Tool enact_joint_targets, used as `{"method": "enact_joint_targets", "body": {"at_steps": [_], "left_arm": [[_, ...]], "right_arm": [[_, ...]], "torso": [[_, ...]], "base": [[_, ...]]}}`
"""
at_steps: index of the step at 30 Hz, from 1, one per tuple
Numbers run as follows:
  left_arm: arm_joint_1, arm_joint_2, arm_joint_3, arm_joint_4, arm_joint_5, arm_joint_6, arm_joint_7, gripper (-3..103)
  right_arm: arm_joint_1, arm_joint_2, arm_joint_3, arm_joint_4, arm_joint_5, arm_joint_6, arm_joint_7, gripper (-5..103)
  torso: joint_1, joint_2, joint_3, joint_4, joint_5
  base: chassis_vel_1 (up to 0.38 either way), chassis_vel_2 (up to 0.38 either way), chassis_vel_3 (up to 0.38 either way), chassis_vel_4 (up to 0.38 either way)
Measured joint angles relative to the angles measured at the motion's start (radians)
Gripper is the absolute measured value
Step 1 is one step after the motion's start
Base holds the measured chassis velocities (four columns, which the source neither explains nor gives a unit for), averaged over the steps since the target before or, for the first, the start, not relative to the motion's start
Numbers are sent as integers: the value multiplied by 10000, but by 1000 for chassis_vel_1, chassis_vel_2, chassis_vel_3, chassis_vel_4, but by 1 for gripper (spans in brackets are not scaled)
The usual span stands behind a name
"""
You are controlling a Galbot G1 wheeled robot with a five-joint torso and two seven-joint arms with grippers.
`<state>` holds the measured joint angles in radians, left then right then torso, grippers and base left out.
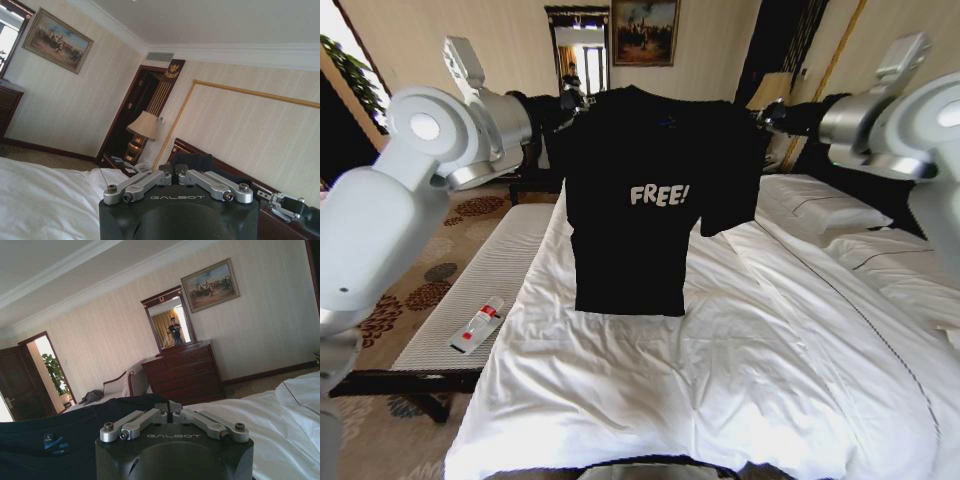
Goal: Fold the clothes on the bed.
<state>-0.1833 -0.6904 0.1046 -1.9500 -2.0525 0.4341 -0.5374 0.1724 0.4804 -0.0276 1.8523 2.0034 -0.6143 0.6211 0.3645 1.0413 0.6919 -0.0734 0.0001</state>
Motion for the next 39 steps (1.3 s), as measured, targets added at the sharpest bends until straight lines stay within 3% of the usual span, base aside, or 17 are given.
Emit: {"method": "enact_joint_targets", "body": {"at_steps": [8,14,17,24,29,31,32,33,36,39], "left_arm": [[733,1625,-1334,-1683,-1083,-142,-95,1],[904,2376,-1899,-2576,-1719,-359,-218,1],[927,3092,-2220,-3282,-2250,-465,-188,1],[621,3891,-2458,-3910,-3223,-418,-93,1],[307,4501,-2586,-3928,-4181,-206,190,1],[621,4761,-3275,-4047,-4473,-101,221,1],[1018,4922,-3880,-4150,-4624,-44,227,1],[1018,4922,-3880,-4150,-4624,-44,227,1],[3215,5446,-6174,-4428,-5134,166,44,1],[3681,5577,-6515,-4419,-5375,245,-157,1]], "right_arm": [[-87,-819,707,1857,1500,183,1023,0],[-50,-1384,1340,2663,2621,207,1740,0],[-184,-2075,2051,3255,3535,213,1975,0],[-659,-3117,3132,3877,4817,238,2357,0],[-977,-4725,4645,4647,6590,381,2667,0],[-1093,-5347,5272,4937,7341,447,2815,0],[-1151,-5600,5520,5086,7648,483,2875,0],[-1151,-5600,5520,5086,7648,483,2875,0],[-1157,-6240,5815,5751,8352,613,3071,0],[-1121,-6447,5834,6057,8540,734,3166,0]], "torso": [[-2,1,-1,5,-6],[-2,1,-2,4,-2],[-3,1,-3,2,-1],[-3,2,-2,0,-1],[0,2,-1,3,-1],[-1,3,-2,-14,-7],[-2,3,-3,-4,-1],[-2,3,-3,-4,-1],[-5,4,-3,9,-3],[-3,2,0,5,-6]], "base": [[0,0,0,0],[0,0,0,0],[0,0,0,0],[0,0,0,0],[0,0,0,0],[0,0,0,0],[0,0,0,0],[0,0,0,0],[0,0,0,0],[0,0,0,0]]}}
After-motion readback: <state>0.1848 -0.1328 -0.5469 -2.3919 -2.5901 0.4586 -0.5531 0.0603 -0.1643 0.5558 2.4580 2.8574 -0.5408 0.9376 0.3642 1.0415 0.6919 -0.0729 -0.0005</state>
